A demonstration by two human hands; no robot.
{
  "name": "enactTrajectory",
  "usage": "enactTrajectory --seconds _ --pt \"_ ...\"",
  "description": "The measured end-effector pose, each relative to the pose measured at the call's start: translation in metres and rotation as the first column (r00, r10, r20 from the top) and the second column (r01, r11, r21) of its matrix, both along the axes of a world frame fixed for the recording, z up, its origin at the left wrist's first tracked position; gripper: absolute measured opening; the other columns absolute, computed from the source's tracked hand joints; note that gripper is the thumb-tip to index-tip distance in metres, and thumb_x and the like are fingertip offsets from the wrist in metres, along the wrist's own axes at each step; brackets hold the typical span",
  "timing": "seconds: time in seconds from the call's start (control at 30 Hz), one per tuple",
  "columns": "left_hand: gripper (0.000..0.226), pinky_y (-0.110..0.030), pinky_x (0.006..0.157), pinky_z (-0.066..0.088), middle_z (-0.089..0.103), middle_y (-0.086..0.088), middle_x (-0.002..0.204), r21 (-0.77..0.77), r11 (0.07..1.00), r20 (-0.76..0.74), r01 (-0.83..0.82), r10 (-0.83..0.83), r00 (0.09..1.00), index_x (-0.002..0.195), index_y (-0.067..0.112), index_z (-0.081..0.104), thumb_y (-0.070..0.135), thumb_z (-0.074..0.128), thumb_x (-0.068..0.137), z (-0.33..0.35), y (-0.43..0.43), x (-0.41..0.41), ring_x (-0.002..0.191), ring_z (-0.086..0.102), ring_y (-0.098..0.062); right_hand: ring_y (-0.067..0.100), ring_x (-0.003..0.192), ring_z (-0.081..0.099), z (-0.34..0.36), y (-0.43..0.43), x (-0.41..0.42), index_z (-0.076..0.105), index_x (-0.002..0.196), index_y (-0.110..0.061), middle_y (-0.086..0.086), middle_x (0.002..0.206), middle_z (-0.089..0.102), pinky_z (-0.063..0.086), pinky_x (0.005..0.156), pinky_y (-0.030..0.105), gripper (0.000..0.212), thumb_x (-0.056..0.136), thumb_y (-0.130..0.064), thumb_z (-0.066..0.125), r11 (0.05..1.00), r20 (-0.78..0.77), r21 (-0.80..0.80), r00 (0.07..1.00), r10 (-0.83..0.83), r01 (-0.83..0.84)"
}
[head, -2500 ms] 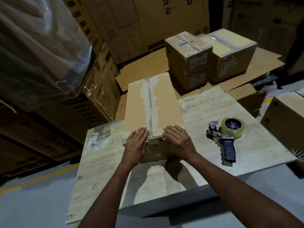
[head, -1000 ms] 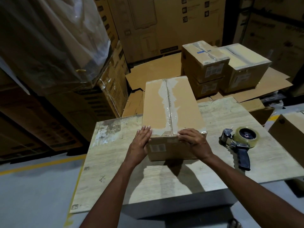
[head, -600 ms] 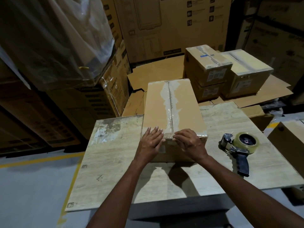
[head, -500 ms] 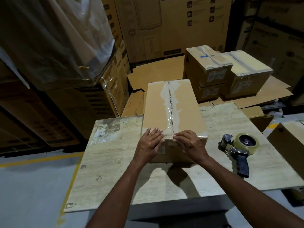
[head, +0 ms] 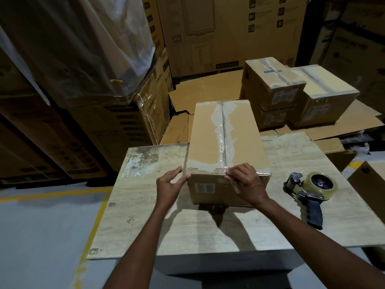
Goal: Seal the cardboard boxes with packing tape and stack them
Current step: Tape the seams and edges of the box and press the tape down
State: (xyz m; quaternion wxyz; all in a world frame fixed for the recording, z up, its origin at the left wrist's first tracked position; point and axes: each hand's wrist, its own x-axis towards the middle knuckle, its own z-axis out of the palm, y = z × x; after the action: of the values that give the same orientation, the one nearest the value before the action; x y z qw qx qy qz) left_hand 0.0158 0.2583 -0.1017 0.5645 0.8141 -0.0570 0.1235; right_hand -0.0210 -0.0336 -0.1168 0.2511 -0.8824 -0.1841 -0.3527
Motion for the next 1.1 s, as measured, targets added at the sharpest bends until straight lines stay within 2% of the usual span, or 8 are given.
enactTrajectory --seconds 0.07,0.2,0.3,0.4,0.5,0.77,0.9,1.1 --pt "0.041 -0.019 0.089 0.055 0.075 0.006 0.112 -0.037 0.999 -0.018 0.013 -0.014 1.000 0.118 0.014 0.077 0.025 0.088 0.079 0.003 0.000 0.000 0.107 0.067 0.001 0.022 0.090 0.064 0.001 -0.001 0.000 0.076 0.097 -0.009 0.002 0.098 0.072 0.051 0.075 0.042 0.012 0.087 -0.013 0.082 1.000 -0.019 -0.002 1.000 0.006 -0.006" --pt "0.021 -0.019 0.074 0.050 0.074 0.009 0.097 0.065 0.997 0.007 0.042 -0.043 0.999 0.109 0.013 0.080 0.014 0.080 0.088 -0.001 -0.005 0.002 0.092 0.068 -0.002 0.022 0.090 0.064 0.001 -0.002 -0.002 0.076 0.099 -0.010 0.002 0.099 0.073 0.053 0.075 0.040 0.014 0.087 -0.013 0.083 1.000 -0.035 0.004 0.999 0.004 -0.004" --pt "0.015 -0.019 0.072 0.048 0.072 0.006 0.090 0.133 0.991 0.056 -0.008 0.001 0.998 0.105 0.009 0.080 0.007 0.075 0.091 -0.006 -0.012 0.000 0.085 0.065 -0.003 0.021 0.090 0.063 0.000 -0.001 -0.002 0.076 0.099 -0.010 0.002 0.100 0.073 0.053 0.075 0.041 0.014 0.087 -0.013 0.082 1.000 -0.039 -0.002 0.999 -0.013 0.012" --pt "0.011 -0.028 0.073 0.050 0.070 -0.002 0.087 0.272 0.959 0.146 -0.082 0.043 0.988 0.098 0.006 0.077 0.001 0.069 0.093 -0.012 -0.015 -0.002 0.083 0.062 -0.015 0.021 0.090 0.063 -0.001 -0.002 -0.002 0.077 0.099 -0.009 0.002 0.100 0.073 0.053 0.075 0.041 0.015 0.086 -0.011 0.083 1.000 -0.041 -0.006 0.999 -0.018 0.018" --pt "0.008 -0.034 0.065 0.048 0.066 -0.004 0.079 0.396 0.903 0.244 -0.165 0.070 0.967 0.090 0.007 0.073 0.003 0.067 0.093 -0.016 -0.018 -0.009 0.076 0.059 -0.021 0.022 0.090 0.064 -0.001 -0.001 -0.003 0.077 0.099 -0.009 0.003 0.101 0.073 0.053 0.075 0.041 0.015 0.086 -0.010 0.083 1.000 -0.034 -0.008 0.999 -0.019 0.019" --pt "0.005 -0.031 0.060 0.045 0.066 -0.003 0.072 0.470 0.839 0.330 -0.273 0.120 0.936 0.086 0.008 0.075 0.004 0.072 0.087 -0.013 -0.026 -0.020 0.068 0.058 -0.018 0.023 0.087 0.064 0.000 0.001 -0.004 0.077 0.097 -0.009 0.003 0.099 0.074 0.052 0.074 0.040 0.013 0.086 -0.009 0.083 1.000 0.008 0.014 1.000 -0.019 0.019" --pt "0.007 -0.024 0.057 0.036 0.063 -0.002 0.068 0.481 0.818 0.311 -0.315 0.177 0.934 0.085 0.009 0.074 0.004 0.069 0.089 -0.010 -0.042 -0.028 0.063 0.053 -0.015 0.022 0.088 0.064 -0.004 0.002 -0.005 0.077 0.100 -0.009 0.003 0.100 0.074 0.052 0.074 0.042 0.015 0.086 -0.010 0.083 0.999 -0.001 0.028 0.999 -0.043 0.043" --pt "0.008 -0.030 0.050 0.043 0.062 -0.005 0.068 0.541 0.798 0.411 -0.263 0.022 0.911 0.090 0.007 0.073 0.007 0.066 0.093 -0.011 -0.031 -0.032 0.062 0.055 -0.019 0.021 0.090 0.063 -0.006 0.003 -0.005 0.077 0.102 -0.010 0.002 0.101 0.073 0.051 0.076 0.041 0.017 0.086 -0.011 0.083 0.998 -0.018 0.025 0.999 -0.052 0.052"
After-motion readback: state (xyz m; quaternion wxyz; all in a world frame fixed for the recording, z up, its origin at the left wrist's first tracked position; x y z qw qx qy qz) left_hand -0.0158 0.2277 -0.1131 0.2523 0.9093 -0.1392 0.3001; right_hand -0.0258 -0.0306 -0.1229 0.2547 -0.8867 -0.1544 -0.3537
